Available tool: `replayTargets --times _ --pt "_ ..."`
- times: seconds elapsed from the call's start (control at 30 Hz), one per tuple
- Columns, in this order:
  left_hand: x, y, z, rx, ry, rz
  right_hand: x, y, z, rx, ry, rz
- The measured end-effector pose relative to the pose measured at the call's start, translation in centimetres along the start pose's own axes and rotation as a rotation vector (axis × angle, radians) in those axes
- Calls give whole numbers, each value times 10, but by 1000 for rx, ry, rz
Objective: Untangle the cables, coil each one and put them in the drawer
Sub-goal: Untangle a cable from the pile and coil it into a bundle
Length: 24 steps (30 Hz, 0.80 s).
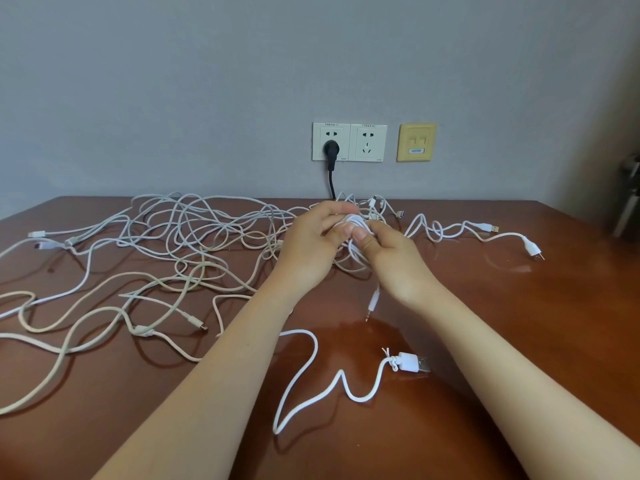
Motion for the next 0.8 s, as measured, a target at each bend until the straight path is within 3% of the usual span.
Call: replayTargets --times 0.17,0.27,0.4,0.53,0.8 --pt "-5 -1 -1 -9 60 27 -3 0 0 -35 17 42" --pt "0 -1 6 -39 99 -16 -2 0 0 -42 164 98" --pt "16 -9 32 92 -446 -337 0 -7 22 137 611 259" --pt "9 -14 36 180 -532 -351 -1 -12 35 252 682 338" --pt "22 -8 15 -32 -441 -397 2 -16 44 376 703 351"
Point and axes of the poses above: each hand's wrist, its own y-axis towards the middle knuckle, its own z-axis out of the palm, x = y × z, the point moved 9 cm from there along y, towards the middle knuckle, and after that the axes turned 4 degrees about y, right-handed, at the moved point
